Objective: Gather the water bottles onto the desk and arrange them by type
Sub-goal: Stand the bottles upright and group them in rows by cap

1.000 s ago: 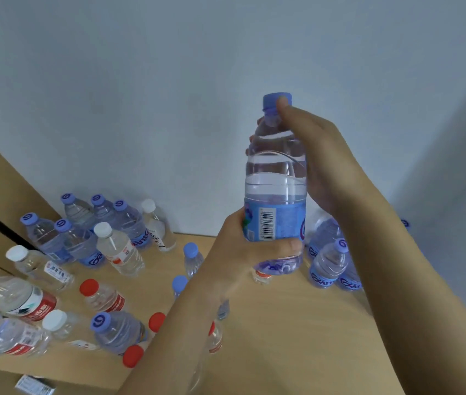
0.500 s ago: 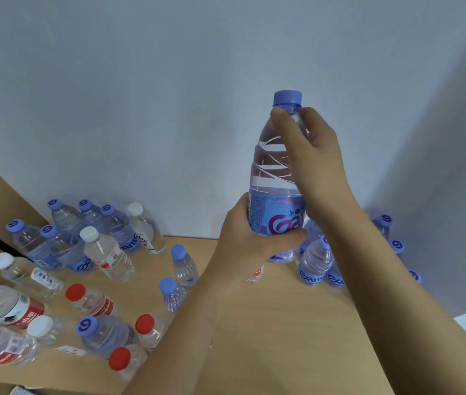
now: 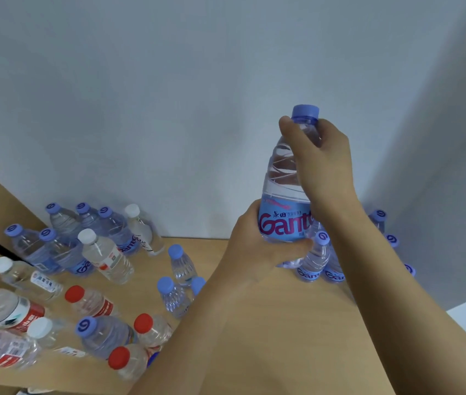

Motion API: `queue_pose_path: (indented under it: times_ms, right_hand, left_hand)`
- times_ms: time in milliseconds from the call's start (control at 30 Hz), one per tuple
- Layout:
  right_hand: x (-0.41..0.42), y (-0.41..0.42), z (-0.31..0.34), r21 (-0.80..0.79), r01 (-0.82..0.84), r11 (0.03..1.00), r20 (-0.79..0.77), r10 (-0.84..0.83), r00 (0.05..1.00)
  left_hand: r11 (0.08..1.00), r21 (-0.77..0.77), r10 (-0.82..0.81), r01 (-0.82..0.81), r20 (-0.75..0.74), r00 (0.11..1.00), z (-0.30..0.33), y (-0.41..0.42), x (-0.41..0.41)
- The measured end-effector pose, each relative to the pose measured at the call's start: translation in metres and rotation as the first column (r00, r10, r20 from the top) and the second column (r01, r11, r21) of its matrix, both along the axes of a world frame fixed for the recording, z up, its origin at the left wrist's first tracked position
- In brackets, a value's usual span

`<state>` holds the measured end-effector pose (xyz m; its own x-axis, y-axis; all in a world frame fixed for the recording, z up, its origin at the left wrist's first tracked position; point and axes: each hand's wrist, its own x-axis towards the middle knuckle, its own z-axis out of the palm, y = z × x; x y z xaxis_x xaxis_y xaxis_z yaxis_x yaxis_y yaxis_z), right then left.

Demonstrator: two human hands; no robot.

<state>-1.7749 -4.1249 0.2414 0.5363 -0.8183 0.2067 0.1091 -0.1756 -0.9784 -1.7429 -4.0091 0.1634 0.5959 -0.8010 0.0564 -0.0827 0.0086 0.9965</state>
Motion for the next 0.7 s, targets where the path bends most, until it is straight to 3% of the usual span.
queue_pose_path:
  times_ms: [133, 433, 700]
  right_hand:
    - [-0.007, -0.005, -0.006, 0.020, -0.002, 1.000, -0.070, 0.004, 0.998]
    - [-0.038, -0.027, -0.014, 0.092, -0.202, 0.975, -0.125, 0.213, 0.969]
    - [-0.075, -0.053, -0.045, 0.097, -0.255, 0.962, -0.136, 0.266, 0.954]
  left_hand:
    - [1.000, 0.023, -0.014, 0.014, -0.019, 1.000, -0.004, -0.004, -0.006]
    - [0.998, 0.036, -0.047, 0.050, -0.080, 0.996, -0.018, -0.013, -0.017]
    - [0.963, -0.037, -0.268, 0.265, -0.129, 0.955, -0.046, -0.037, -0.039]
